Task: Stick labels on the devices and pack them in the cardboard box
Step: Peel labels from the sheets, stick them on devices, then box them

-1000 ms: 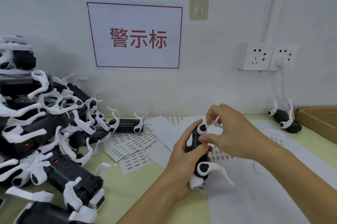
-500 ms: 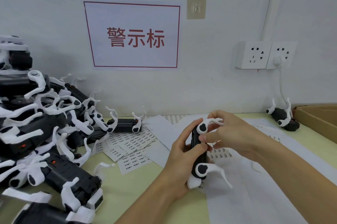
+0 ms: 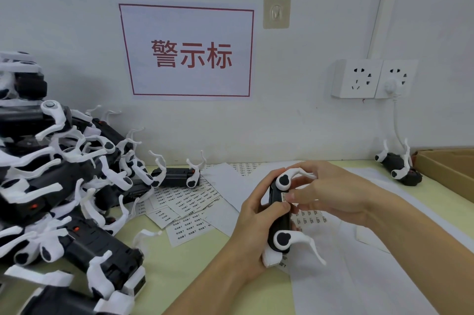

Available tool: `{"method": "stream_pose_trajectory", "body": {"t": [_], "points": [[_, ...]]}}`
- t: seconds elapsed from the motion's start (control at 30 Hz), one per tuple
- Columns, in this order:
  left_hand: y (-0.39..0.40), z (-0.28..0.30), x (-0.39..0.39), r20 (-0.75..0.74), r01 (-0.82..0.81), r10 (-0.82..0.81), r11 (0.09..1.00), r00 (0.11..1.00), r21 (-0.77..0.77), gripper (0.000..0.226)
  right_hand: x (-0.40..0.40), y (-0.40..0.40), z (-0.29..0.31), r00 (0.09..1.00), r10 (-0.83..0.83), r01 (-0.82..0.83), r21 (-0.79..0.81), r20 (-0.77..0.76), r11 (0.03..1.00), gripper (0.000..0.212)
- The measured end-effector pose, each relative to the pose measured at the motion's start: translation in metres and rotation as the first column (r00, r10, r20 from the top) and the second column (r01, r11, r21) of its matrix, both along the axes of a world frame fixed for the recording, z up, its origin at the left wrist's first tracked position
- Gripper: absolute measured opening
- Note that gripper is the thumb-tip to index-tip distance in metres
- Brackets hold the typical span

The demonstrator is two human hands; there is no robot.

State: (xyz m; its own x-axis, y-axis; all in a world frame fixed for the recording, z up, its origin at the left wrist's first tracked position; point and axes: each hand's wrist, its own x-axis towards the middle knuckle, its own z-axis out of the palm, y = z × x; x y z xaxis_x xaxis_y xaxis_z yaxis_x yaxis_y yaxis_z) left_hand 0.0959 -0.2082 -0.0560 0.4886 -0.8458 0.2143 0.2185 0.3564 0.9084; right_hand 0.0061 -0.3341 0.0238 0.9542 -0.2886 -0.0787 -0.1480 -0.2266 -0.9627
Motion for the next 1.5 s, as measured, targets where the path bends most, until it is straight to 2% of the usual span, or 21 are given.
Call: {"method": "stream_pose_trajectory", "body": {"t": [0.13,0.27,0.43,0.63,0.83,1.0,1.17,1.33,1.5], "points": [[0.001,-0.001,0.001,-0.001,0.013,-0.013,1.0,1.0,-0.017,0.056,-0.002,-0.002,0.001,0.999,0.033,-0.033,0.03,-0.009,0.999,0.027],[0.0,-0.001,0.002,0.017,0.019,-0.019,1.0,1.0,-0.017,0.059,0.002,-0.001,-0.002,0.999,0.003,-0.002,-0.038,0.036,0.999,0.02],[0.001,-0.002,0.002,0.036,0.03,-0.029,0.999,0.999,-0.02,0.06,-0.002,-0.004,0.0,0.995,0.095,-0.094,-0.02,0.029,0.995,0.02],[0.003,0.001,0.001,0.039,0.069,-0.067,0.996,0.997,-0.057,0.06,0.0,-0.004,-0.004,0.999,0.019,-0.017,-0.049,0.038,0.999,0.022],[0.002,0.003,0.0,0.022,0.06,-0.059,0.997,0.998,-0.045,0.063,-0.003,-0.004,-0.001,0.998,0.054,-0.053,-0.027,0.026,0.998,0.027],[0.003,0.005,-0.002,-0.05,0.111,-0.116,0.989,0.992,-0.099,0.067,0.005,0.002,-0.008,0.993,-0.104,0.109,-0.098,0.056,0.989,0.022],[0.003,0.007,-0.002,-0.13,0.081,-0.093,0.992,0.987,-0.092,0.069,0.007,0.006,-0.009,0.987,-0.156,0.16,-0.12,0.039,0.98,0.026],[0.003,0.007,-0.002,-0.19,0.077,-0.098,0.991,0.977,-0.112,0.065,0.007,0.006,-0.01,0.99,-0.136,0.139,-0.132,0.03,0.981,0.024],[0.003,0.007,-0.002,-0.143,0.087,-0.103,0.99,0.984,-0.115,0.061,0.006,0.0,-0.009,0.997,-0.078,0.078,-0.044,0.008,0.996,0.025]]}}
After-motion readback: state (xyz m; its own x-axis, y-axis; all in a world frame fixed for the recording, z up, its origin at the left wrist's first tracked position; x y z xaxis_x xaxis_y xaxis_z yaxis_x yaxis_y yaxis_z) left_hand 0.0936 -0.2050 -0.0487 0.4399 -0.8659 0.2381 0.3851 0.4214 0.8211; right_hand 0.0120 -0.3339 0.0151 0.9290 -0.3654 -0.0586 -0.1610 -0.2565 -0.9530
